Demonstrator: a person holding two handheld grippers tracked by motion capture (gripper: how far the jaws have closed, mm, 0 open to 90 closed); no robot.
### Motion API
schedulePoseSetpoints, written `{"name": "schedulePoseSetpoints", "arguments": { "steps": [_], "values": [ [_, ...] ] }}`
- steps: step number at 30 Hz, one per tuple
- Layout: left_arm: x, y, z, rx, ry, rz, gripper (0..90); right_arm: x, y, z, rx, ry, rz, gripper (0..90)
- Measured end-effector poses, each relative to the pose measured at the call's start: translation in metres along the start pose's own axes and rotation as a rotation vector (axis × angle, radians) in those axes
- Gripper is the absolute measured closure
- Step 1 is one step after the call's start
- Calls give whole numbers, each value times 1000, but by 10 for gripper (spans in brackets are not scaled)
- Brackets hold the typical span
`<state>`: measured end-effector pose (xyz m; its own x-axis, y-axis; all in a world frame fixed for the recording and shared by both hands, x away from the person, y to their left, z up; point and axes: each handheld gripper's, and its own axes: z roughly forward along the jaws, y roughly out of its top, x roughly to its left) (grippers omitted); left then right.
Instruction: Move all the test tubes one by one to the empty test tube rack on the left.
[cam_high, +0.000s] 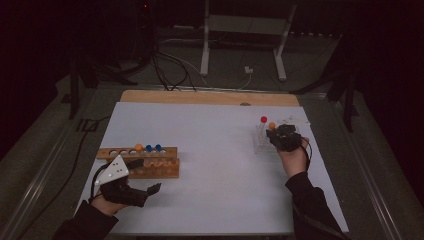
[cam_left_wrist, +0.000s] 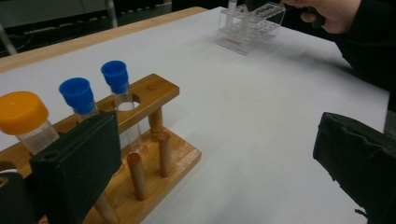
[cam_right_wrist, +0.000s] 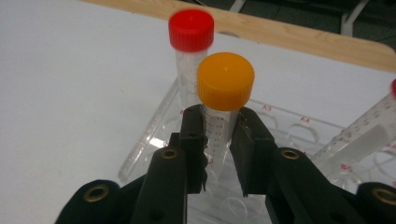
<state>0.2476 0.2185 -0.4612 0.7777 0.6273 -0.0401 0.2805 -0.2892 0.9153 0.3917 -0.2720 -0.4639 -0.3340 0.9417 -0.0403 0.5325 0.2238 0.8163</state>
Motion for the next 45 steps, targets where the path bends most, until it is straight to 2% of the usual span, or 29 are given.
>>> {"name": "schedulePoseSetpoints", "arguments": {
  "steps": [5, 13, 21, 25, 30, 35, 45],
  "values": [
    [-1, 2, -2, -7, -10, -3, 19, 1, 8, -14, -30, -1, -10, 745],
    [-5, 8, -1, -9, -26, 5, 19, 3, 23, -45, -90, -2, -34, 745],
    [-12, 18, 4, -4, -57, 21, 19, 11, 30, -72, -120, 40, -63, 745],
    [-17, 23, 7, -5, -85, 24, 19, 20, 30, -82, -131, 75, -81, 745],
    [-22, 29, 12, 7, -110, 31, 20, 37, 25, -88, -128, 111, -126, 745],
    [-26, 35, 19, 18, -120, 43, 20, 56, 17, -90, -125, 156, -157, 745],
    [-37, 42, 37, 35, -167, 64, 21, 91, -4, -88, -103, 253, -204, 745]
  ]
}}
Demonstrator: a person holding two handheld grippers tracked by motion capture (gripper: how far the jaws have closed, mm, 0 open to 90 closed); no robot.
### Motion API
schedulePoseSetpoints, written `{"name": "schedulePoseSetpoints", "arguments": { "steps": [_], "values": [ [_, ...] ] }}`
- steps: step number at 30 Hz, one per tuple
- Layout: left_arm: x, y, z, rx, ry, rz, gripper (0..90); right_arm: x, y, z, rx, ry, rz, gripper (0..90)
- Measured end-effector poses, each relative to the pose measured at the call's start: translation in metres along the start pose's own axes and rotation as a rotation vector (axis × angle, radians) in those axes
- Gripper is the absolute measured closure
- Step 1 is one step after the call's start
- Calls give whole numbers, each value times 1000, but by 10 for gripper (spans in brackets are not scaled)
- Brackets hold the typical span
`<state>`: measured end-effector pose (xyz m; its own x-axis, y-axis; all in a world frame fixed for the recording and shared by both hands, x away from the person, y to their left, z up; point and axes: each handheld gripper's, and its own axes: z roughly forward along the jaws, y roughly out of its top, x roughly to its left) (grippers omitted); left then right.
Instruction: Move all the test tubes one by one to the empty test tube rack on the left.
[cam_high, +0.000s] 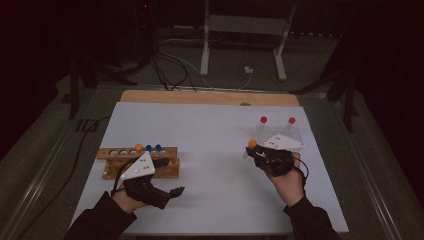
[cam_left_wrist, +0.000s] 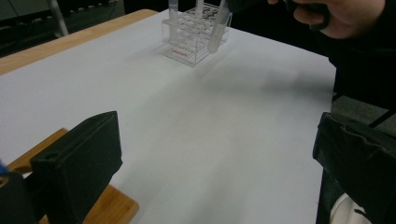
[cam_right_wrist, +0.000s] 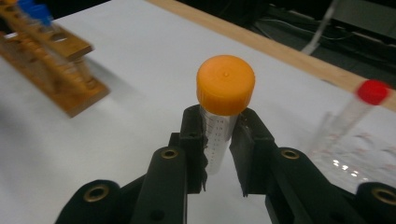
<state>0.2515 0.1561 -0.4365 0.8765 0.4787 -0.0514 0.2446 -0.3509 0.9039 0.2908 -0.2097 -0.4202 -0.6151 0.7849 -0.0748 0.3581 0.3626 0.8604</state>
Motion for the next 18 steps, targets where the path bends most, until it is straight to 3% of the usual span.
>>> {"name": "schedulePoseSetpoints", "arguments": {
  "steps": [8, 18],
  "values": [
    [-7, 14, 17, 1, -32, 35, 23, 26, -7, 8, 20, 69, -44, 745],
    [-12, 33, 37, -13, -55, 61, 51, 47, -8, 10, 24, 142, -70, 745]
  ]
}}
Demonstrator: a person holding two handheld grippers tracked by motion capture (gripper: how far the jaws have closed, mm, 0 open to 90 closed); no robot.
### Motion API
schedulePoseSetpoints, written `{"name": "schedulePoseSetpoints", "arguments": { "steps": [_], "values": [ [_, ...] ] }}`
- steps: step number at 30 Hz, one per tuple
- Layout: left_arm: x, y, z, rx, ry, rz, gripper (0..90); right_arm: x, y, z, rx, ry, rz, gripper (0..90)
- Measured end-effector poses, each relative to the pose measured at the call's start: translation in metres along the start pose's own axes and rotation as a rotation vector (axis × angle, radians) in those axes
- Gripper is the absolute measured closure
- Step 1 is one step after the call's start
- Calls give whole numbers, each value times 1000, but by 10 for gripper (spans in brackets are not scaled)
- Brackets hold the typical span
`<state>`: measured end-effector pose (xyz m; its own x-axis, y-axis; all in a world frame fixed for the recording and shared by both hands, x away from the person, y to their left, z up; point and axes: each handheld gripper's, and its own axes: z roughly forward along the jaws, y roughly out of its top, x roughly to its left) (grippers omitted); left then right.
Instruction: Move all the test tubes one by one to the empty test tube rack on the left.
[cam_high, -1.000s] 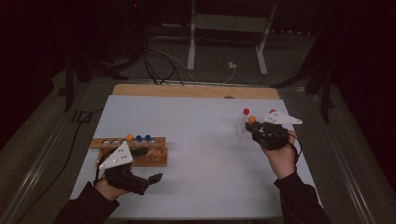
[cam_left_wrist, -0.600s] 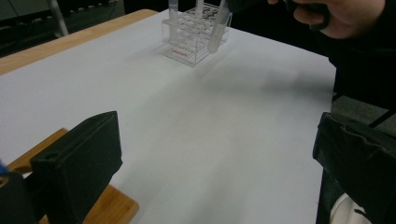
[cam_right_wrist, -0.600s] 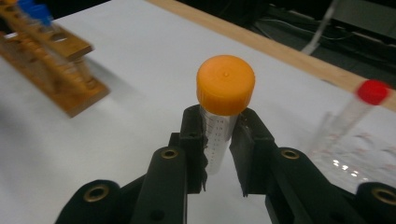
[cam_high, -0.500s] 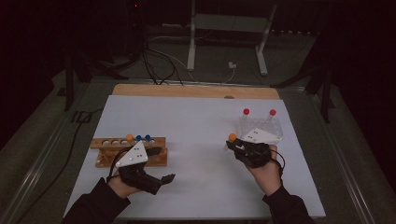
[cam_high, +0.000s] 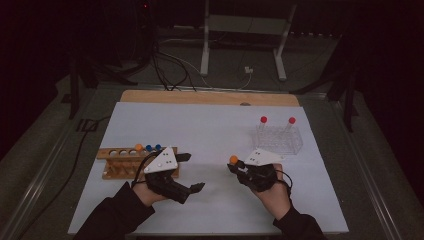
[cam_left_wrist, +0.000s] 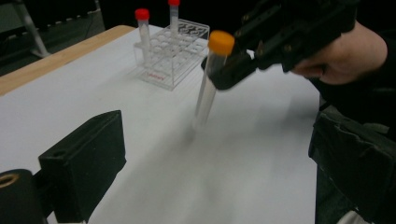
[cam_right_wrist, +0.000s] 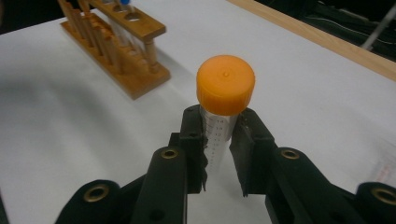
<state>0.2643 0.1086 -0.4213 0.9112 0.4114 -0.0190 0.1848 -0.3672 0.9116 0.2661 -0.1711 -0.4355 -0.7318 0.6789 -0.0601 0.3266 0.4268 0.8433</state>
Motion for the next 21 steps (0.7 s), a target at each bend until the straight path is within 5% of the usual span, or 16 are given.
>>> {"name": "schedulePoseSetpoints", "arguments": {
  "steps": [6, 21],
  "values": [
    [0, 10, 11, 3, -5, 19, 80, 8, 1, 2, 3, 28, -19, 745],
    [-4, 30, 40, -23, -49, 74, 417, 13, 2, 6, 13, 55, -27, 745]
  ]
}}
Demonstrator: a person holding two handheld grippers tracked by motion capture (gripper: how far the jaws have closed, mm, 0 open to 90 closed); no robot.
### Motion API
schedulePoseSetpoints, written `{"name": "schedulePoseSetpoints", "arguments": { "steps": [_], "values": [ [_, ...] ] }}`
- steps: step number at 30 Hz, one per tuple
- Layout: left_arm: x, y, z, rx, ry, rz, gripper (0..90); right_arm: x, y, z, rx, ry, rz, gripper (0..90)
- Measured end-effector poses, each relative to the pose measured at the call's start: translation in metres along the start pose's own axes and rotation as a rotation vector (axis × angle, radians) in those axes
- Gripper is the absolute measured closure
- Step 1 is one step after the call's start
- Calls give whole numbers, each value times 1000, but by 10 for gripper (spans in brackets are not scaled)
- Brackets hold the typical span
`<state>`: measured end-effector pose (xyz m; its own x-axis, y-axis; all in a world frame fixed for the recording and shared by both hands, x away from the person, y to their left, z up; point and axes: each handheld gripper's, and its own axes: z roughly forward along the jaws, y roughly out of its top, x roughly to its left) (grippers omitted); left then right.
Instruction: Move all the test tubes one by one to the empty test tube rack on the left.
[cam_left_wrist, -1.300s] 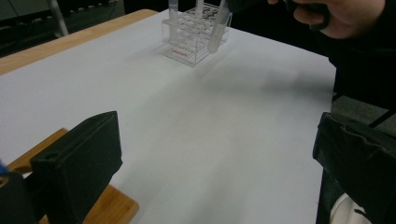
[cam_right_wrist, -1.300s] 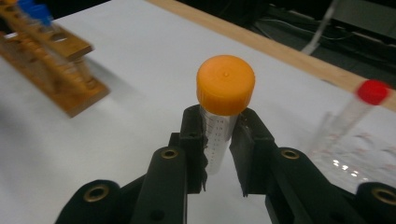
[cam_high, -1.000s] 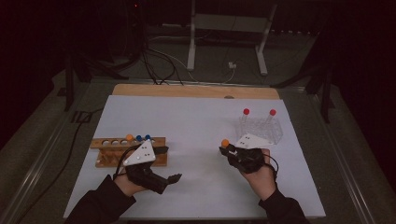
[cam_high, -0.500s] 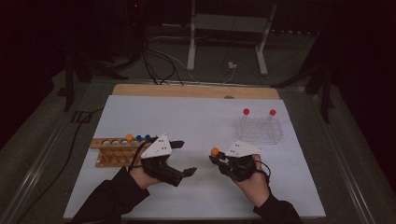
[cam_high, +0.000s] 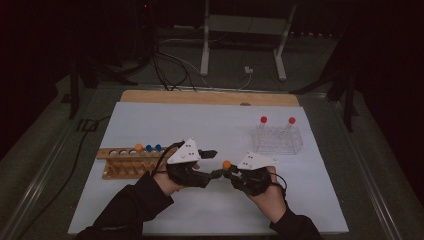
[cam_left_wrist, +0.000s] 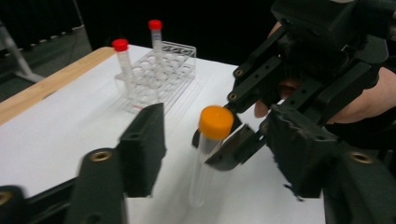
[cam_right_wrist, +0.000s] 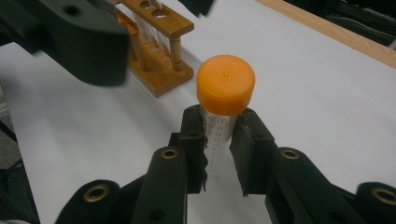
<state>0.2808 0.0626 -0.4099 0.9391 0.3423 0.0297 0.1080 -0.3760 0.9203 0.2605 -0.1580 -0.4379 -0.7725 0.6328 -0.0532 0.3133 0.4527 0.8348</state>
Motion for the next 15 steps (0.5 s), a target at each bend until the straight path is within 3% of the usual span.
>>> {"name": "schedulePoseSetpoints", "arguments": {
  "steps": [15],
  "values": [
    [-2, 0, 22, 21, 9, 53, 660, 2, 1, -2, -6, 11, -4, 745]
  ]
}}
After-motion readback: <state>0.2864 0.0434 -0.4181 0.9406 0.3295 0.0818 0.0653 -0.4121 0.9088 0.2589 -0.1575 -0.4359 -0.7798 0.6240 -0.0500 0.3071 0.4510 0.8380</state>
